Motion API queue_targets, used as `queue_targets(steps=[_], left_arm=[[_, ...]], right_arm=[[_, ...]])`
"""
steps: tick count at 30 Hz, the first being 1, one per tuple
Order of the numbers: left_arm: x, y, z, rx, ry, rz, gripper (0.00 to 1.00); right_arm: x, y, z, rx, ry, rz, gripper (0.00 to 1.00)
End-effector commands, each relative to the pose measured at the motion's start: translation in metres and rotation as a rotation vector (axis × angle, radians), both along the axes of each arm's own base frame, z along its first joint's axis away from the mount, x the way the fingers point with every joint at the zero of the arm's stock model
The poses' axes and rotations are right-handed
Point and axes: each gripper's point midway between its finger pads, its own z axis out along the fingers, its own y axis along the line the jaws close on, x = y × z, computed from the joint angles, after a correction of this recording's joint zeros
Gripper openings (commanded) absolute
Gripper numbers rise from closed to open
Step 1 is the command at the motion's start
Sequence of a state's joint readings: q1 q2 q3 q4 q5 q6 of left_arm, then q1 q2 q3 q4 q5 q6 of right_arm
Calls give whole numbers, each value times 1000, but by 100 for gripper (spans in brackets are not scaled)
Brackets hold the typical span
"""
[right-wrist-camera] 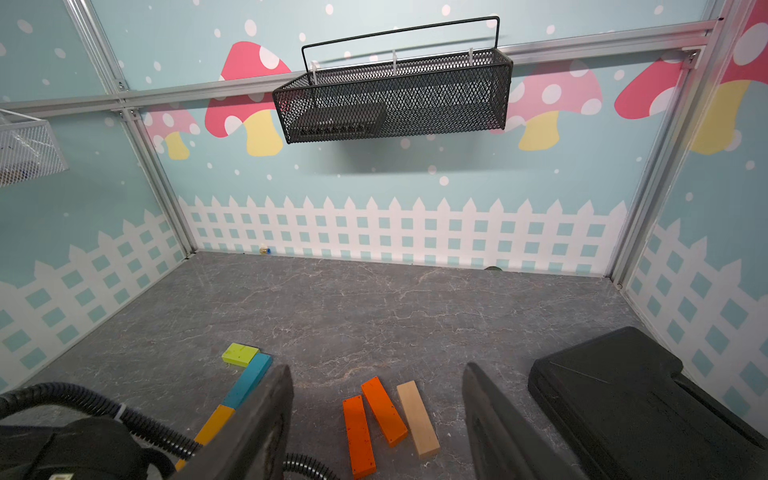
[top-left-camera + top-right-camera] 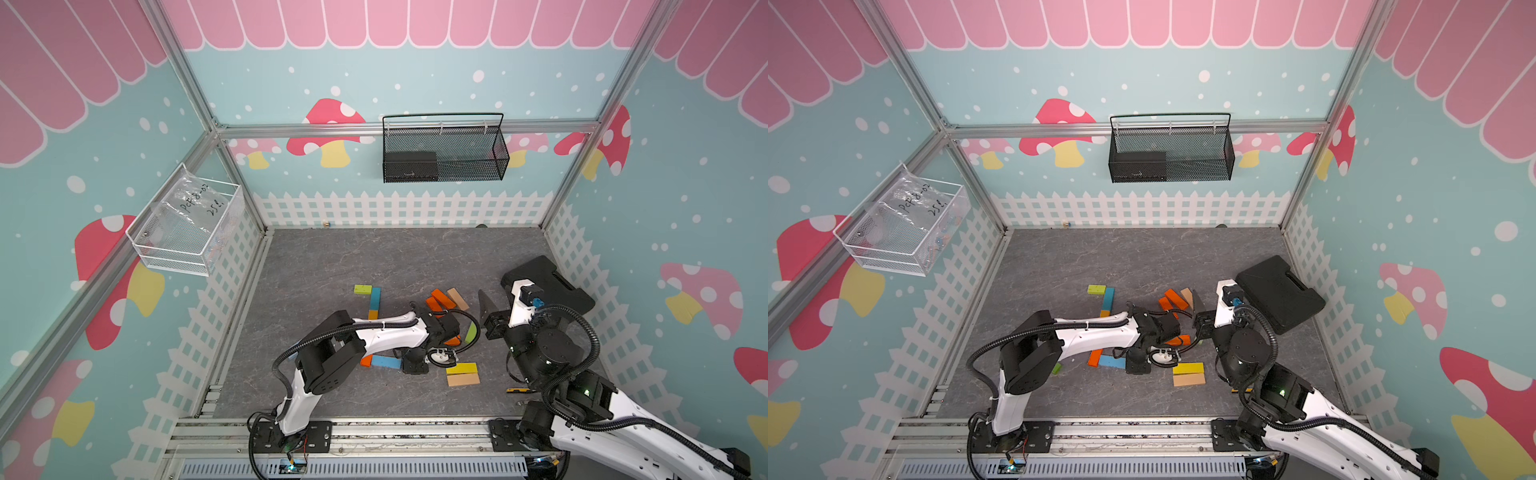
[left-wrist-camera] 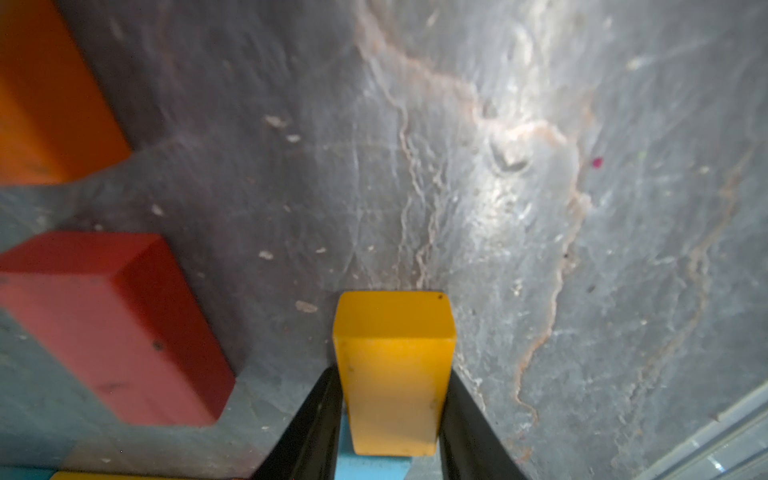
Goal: Assemble a giraffe with building blocks
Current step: Assemble the building block at the center of the board.
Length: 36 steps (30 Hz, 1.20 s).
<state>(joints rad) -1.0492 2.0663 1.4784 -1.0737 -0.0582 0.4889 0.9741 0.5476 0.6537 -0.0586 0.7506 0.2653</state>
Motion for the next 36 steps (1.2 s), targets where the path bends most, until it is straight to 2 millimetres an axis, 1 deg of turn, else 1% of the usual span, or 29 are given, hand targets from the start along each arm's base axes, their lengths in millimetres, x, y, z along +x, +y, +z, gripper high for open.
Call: queue_targets(steps=[1, 6, 12, 15, 19, 23, 28, 33, 35, 36], left_arm=[[4, 20, -17, 86, -12, -35, 41], [10, 23, -14, 91, -36, -35, 40], [8, 22, -13, 82, -28, -33, 40], [7, 20, -10, 67, -27, -31, 44], [5, 13, 5, 22, -42, -32, 50], [5, 5, 28, -38, -81, -40, 54], [5, -4, 70, -146, -143, -34, 57], [-2, -13, 125, -311, -185, 2, 58], [0, -14, 148, -376, -226, 37, 58], [6, -13, 163, -416, -276, 63, 57]], right_arm=[[1, 0, 1, -2, -10, -4, 66], [1, 2, 0, -2, -7, 0, 66], [2, 2, -1, -3, -6, -2, 67], [2, 3, -1, -5, -5, 1, 67], [2, 3, -1, -5, -5, 0, 67], [3, 6, -1, -7, -2, 5, 67], [5, 10, -1, -7, 0, 12, 66], [7, 16, 0, -7, 2, 25, 66], [9, 20, 0, -7, 8, 34, 67], [10, 25, -1, -11, 13, 45, 67]])
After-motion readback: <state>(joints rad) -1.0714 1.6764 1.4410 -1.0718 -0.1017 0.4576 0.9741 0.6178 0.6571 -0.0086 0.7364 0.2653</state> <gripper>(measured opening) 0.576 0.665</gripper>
